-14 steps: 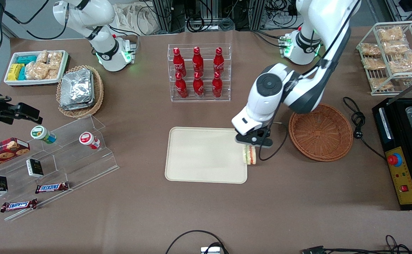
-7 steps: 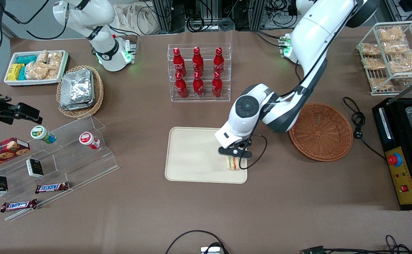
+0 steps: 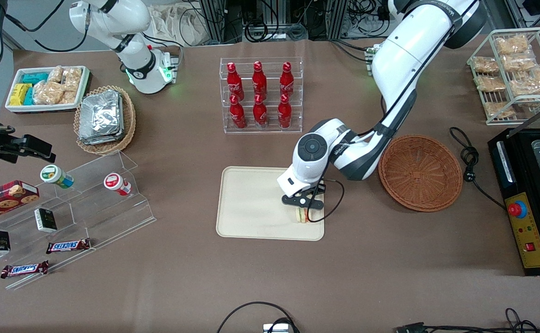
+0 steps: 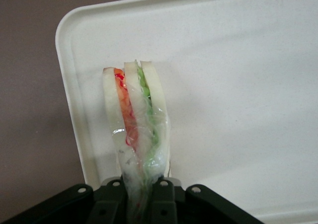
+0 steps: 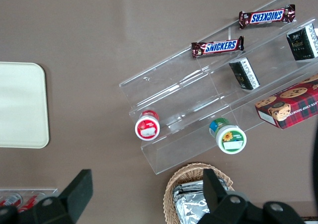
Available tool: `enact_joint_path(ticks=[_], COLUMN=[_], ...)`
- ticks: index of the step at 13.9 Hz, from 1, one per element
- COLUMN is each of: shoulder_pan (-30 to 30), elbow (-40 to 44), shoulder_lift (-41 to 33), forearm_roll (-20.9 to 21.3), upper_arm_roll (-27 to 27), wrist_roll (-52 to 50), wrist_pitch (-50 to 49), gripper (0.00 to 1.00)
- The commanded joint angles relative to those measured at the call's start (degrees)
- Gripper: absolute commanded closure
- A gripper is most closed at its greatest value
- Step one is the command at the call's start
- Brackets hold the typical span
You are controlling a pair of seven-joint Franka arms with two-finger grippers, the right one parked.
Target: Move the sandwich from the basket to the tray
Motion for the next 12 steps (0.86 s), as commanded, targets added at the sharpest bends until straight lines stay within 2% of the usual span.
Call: enact_joint_path(ticks=[1,2,3,8,12], shoulder_pan=[-0.66,-0.66,-0.57,0.74,3.73], elbow=[1.91,1.92,1.92,4.37,12.70], shoulder_lift=[1.50,1.59,1.59,-0.86,-5.61], forearm_roll=[2.13,2.13,2.13,2.13,1.16], upper_arm_roll=[0.25,0.25,0.25,1.30,2.18], wrist_roll=[-1.45,-1.45,-1.45,-4.34,-5.57], wrist_pitch=[-0.12,-0.12,-0.20,-1.60,-14.15], gripper=[0.41,0.15,0.02,0.00,0.00])
